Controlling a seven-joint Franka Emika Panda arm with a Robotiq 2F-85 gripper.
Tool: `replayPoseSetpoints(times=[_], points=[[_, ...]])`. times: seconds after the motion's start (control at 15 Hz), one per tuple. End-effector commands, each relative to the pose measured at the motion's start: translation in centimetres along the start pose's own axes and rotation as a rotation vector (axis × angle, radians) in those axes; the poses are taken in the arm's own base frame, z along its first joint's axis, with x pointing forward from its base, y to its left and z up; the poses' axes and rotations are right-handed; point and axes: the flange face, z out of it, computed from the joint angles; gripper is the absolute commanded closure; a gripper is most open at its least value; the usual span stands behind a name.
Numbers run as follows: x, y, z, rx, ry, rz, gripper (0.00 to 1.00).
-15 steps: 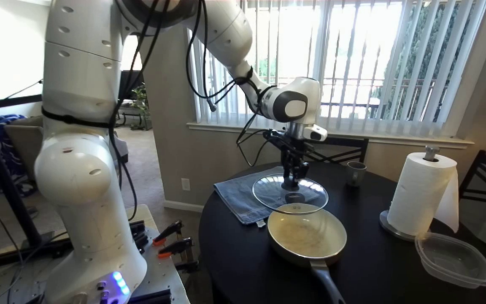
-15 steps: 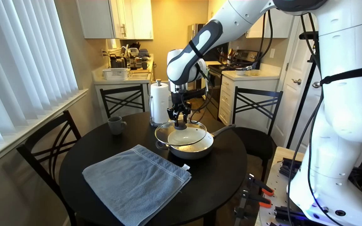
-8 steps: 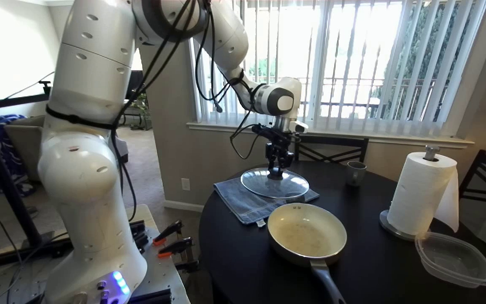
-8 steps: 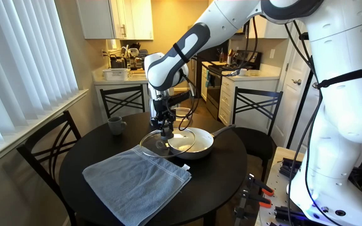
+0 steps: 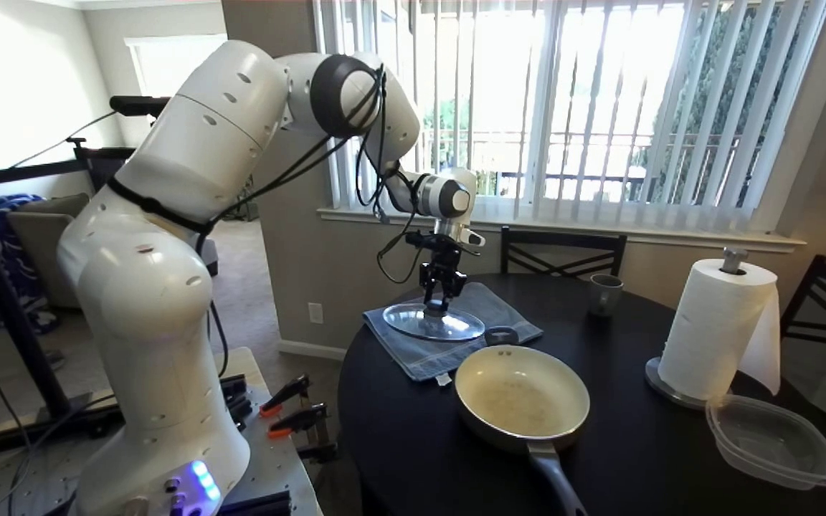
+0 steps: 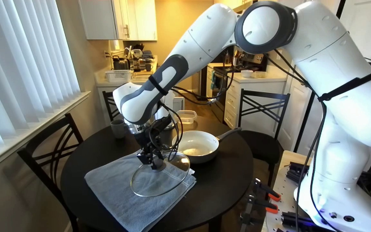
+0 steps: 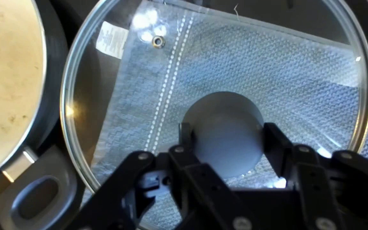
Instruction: Remove the glass lid from the pan and put it on the blue towel on the table
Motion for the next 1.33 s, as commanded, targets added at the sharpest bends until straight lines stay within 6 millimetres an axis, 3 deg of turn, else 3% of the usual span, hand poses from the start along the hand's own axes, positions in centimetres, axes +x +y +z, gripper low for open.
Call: replayPoseSetpoints(times=[0.0,0.4,0.67,1.0,1.07,1.13,1.27], points=[[2.2,-0.5,-0.1,-0.017,-0.026,-0.060,0.68],[4.8,-0.5,-1.2,0.035,0.079,-0.102,0.68],[5.0,0.8,-1.6,0.078,0.097,-0.099,0.68],[5.5,0.5,-1.6,0.187,0.150,-0.169,0.68],[5.6,0.4,-1.5,0.203,0.154,-0.173,0.34],[5.6,0.4,-1.5,0.213,0.153,-0.176,0.16],[5.5,0.3,-1.6,0.221,0.152,-0.179,0.05]])
